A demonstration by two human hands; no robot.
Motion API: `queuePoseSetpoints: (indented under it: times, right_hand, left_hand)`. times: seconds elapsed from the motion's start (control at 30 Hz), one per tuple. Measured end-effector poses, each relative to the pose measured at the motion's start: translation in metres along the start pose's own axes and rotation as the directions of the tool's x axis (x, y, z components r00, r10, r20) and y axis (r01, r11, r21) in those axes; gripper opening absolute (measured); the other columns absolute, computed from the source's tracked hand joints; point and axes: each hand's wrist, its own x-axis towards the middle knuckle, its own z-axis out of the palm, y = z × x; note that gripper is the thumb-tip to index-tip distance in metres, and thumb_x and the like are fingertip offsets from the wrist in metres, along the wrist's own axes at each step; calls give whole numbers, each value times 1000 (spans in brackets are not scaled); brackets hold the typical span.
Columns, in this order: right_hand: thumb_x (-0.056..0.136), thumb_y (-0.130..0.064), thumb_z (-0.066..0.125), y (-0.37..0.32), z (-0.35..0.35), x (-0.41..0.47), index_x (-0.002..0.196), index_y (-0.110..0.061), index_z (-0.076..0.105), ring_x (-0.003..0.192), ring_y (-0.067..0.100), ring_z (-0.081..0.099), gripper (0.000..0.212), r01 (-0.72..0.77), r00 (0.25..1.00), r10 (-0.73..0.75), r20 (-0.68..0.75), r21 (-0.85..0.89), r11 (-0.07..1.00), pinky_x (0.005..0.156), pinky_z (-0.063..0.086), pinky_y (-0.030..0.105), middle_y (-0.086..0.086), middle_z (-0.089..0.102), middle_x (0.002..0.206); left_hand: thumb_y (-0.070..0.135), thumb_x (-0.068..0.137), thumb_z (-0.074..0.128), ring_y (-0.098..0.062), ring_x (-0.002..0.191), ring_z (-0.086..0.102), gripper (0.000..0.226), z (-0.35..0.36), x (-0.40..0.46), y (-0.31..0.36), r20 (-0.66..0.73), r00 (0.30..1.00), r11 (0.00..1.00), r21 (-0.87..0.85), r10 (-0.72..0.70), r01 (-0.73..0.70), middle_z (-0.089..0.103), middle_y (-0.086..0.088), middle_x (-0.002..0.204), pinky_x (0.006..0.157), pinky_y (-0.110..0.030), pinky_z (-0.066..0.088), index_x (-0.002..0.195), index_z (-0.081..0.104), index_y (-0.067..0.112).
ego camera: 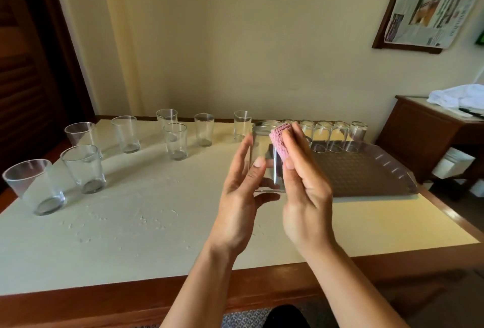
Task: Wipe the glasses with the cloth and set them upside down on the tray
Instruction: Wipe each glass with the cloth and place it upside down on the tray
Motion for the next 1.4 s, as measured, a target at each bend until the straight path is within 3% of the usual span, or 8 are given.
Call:
queuePoseSetpoints:
  times: [0.3, 0.53, 0.67, 0.77, 0.97, 1.17, 1.3, 1.4]
  right_hand:
    - [102, 5, 43, 0, -3, -32, 143, -4, 49, 147, 18, 43, 42, -7, 1000, 6, 7, 53, 999, 117, 40, 35, 14, 34, 163]
    - [103, 2, 43, -7, 2, -25, 144, -2, 49, 151, 16, 35, 42, -19, 1000, 19, 5, 33, 999, 120, 34, 28, 13, 38, 161]
    - [101, 8, 42, -7, -1, -32, 143, 3, 46, 144, 0, 41, 42, -18, 1000, 17, 11, 57, 998, 114, 36, 17, 19, 35, 159]
    - [105, -2, 43, -5, -7, -8, 145, -11, 45, 147, 5, 39, 41, -77, 997, 78, 2, 98, 992, 120, 36, 29, 6, 40, 159]
    - [102, 7, 42, -10, 3, -34, 143, 0, 49, 145, 10, 43, 42, -22, 999, 24, -24, 88, 996, 116, 39, 29, 15, 37, 161]
    - [104, 1, 42, -6, -10, -4, 144, -7, 47, 146, 4, 40, 41, -48, 998, 52, -30, 101, 994, 116, 36, 22, 9, 35, 161]
    - [104, -2, 43, -10, -4, -15, 142, -7, 52, 148, 13, 40, 40, -45, 998, 51, -44, 132, 990, 118, 38, 34, 9, 38, 161]
    - [101, 8, 43, -13, 2, -39, 141, 1, 50, 143, 7, 46, 41, -18, 998, 25, -60, 108, 994, 114, 41, 25, 16, 37, 160]
  left_hand:
    - [39, 100, 49, -21, 95, 71, 44, -5, -2, -1, 84, 995, 999, 36, -44, 41, 68, -6, 137, 89, -39, 55, 142, 53, 53]
    - [38, 111, 39, -12, 82, 67, 49, 1, 7, -1, -33, 999, 999, -33, 5, -6, 74, 5, 109, 81, -35, 54, 160, 35, 33]
    - [41, 93, 59, -15, 83, 66, 68, -2, 1, -4, -1, 999, 999, 25, -40, 40, 74, 0, 123, 81, -36, 52, 158, 38, 33]
    - [35, 89, 70, -17, 82, 59, 71, 4, -2, -10, -36, 999, 1000, 21, -3, 4, 68, -2, 122, 73, -32, 46, 155, 43, 32]
    - [39, 99, 47, -22, 86, 57, 55, 3, 9, 2, -46, 998, 991, -122, -53, 47, 72, -6, 114, 76, -33, 45, 149, 52, 20]
    - [20, 91, 66, -8, 93, 68, 67, 12, 1, -7, 15, 999, 998, 40, 43, -43, 72, 10, 104, 79, -23, 54, 153, 44, 30]
    - [36, 94, 59, -15, 90, 65, 47, 13, 5, -2, -43, 999, 999, -44, 29, -31, 64, -10, 135, 79, -27, 53, 140, 63, 37]
    - [34, 90, 57, -15, 87, 65, 49, 5, 7, -1, -49, 998, 997, -73, -35, 31, 71, -12, 121, 78, -28, 51, 136, 67, 20]
